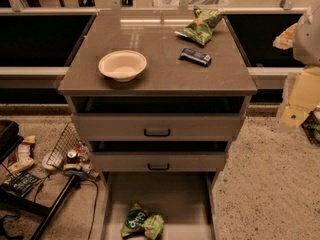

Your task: Pick green rice chip bag from bottom drawer and place on counter

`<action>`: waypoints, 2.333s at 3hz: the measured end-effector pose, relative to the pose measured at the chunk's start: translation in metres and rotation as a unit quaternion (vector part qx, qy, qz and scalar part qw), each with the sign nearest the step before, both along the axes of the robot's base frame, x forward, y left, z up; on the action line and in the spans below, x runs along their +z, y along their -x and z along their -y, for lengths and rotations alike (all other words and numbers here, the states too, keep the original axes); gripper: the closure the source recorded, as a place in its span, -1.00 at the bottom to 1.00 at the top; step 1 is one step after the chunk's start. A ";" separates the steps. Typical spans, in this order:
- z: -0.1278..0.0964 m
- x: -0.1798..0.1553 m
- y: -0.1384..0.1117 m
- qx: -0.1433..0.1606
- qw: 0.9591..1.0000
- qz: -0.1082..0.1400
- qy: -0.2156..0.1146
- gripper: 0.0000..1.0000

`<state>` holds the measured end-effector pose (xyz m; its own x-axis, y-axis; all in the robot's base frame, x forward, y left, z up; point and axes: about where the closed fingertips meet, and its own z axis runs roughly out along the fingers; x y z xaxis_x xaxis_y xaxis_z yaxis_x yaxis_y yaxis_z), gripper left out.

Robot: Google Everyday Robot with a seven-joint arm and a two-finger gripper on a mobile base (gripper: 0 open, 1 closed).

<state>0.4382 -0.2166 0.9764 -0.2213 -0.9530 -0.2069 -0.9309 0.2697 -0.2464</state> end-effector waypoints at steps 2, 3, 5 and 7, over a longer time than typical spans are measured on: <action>-0.002 -0.019 -0.007 -0.003 1.000 0.001 0.012 -1.00; -0.007 -0.055 -0.012 -0.007 1.000 0.008 0.026 -1.00; -0.025 -0.156 -0.014 -0.005 0.999 0.047 0.012 -1.00; -0.034 -0.192 -0.025 -0.005 0.997 0.076 -0.012 -1.00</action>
Offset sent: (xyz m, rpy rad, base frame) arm 0.0184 0.0031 -0.0547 -0.0620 0.0122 -0.0125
